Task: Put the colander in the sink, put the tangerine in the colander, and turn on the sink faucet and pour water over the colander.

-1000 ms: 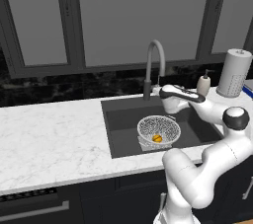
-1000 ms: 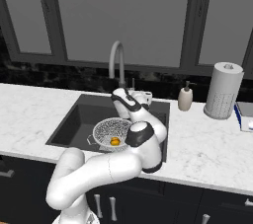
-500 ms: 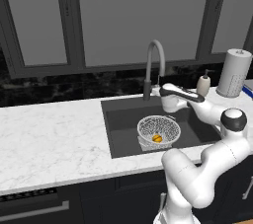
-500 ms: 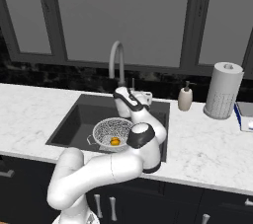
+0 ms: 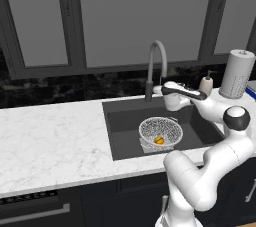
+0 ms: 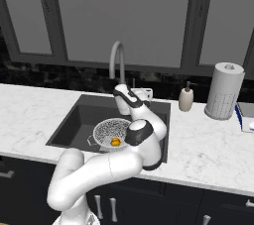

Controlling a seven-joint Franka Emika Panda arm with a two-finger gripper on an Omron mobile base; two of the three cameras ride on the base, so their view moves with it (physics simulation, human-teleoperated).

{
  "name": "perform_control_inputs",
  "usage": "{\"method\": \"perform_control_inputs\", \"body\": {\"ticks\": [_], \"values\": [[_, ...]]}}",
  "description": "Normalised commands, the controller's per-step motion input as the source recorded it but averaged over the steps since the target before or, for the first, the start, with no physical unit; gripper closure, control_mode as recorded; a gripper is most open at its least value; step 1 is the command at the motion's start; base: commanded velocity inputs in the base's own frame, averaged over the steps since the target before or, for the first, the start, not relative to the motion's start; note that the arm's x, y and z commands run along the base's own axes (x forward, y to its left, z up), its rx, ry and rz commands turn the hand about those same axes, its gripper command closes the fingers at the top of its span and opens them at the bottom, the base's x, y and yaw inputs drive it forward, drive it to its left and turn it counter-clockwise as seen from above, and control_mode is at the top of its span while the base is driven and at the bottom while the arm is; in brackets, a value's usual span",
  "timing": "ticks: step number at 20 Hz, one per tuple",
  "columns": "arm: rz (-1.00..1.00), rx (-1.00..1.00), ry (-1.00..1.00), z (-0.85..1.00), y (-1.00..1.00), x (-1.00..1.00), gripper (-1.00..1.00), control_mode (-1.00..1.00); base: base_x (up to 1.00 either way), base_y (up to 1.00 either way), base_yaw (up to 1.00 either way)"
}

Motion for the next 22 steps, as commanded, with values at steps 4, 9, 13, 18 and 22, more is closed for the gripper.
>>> {"method": "perform_control_inputs", "body": {"ticks": [4, 9, 13, 18, 22], "values": [[0.00, 0.00, -0.03, 0.26, 0.00, 0.00, -1.00, -1.00, 0.00, 0.00, 0.00], [0.00, 0.00, 0.00, 0.02, 0.00, 0.07, -1.00, -1.00, 0.00, 0.00, 0.00], [-0.01, 0.00, 0.00, -0.01, -0.04, 0.08, -1.00, -1.00, 0.00, 0.00, 0.00], [-0.04, 0.00, 0.00, 0.00, 0.00, 0.12, -1.00, -1.00, 0.00, 0.00, 0.00], [-0.08, 0.00, 0.00, -0.02, 0.00, 0.30, -1.00, -1.00, 0.00, 0.00, 0.00]]}}
